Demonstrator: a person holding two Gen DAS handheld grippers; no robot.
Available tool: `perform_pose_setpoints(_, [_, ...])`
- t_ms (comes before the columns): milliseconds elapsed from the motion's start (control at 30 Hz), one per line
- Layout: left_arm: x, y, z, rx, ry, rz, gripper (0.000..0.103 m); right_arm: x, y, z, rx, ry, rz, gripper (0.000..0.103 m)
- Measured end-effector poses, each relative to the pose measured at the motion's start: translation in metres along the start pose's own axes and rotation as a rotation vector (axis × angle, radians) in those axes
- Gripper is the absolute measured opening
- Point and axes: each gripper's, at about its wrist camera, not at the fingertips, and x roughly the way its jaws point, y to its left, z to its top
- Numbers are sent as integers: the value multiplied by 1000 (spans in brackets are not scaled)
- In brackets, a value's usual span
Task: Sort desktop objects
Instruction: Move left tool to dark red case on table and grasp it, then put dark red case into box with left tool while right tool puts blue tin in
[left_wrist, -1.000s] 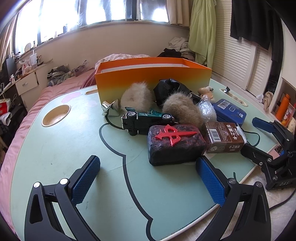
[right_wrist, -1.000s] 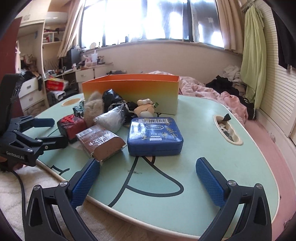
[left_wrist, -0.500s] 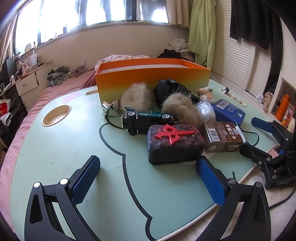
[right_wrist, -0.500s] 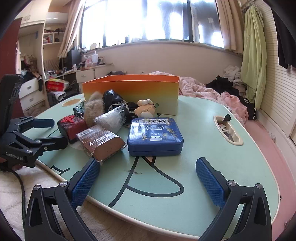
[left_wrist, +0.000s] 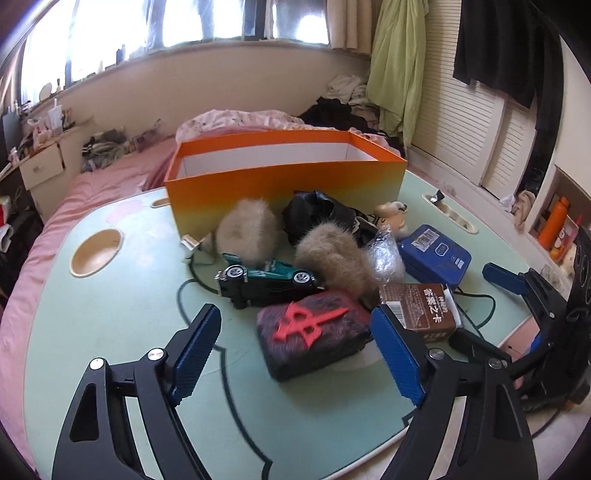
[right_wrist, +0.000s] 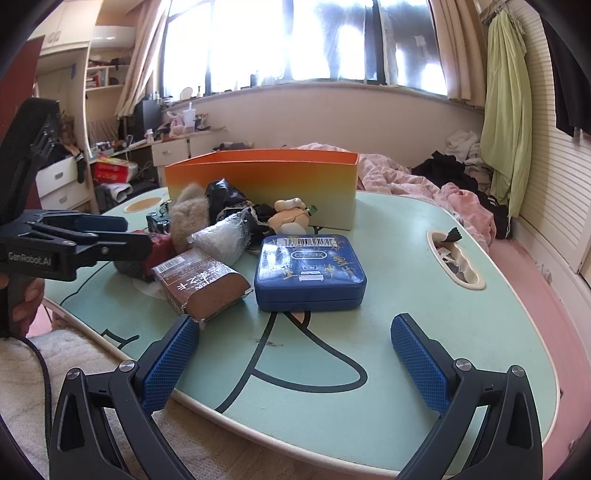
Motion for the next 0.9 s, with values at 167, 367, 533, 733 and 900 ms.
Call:
perform_pose_setpoints(167, [17, -8, -5, 39, 77, 5, 69, 0, 0, 0, -2, 0, -1, 103])
perform_pose_setpoints(367, [7, -11, -11, 64, 29, -26, 67, -1, 0, 2, -1, 1, 7, 103])
perform_pose_setpoints(533, [-7, 1, -13, 52, -9, -13, 67, -21, -19, 21, 103, -96, 7, 103])
perform_pose_setpoints(733, [-14, 17, -9, 3, -29, -18, 67, 18, -33, 55, 173, 84, 34, 87])
perform_pose_setpoints(900, [-14, 14, -10, 9, -28, -31, 67, 48, -7, 53, 112, 172, 9, 76])
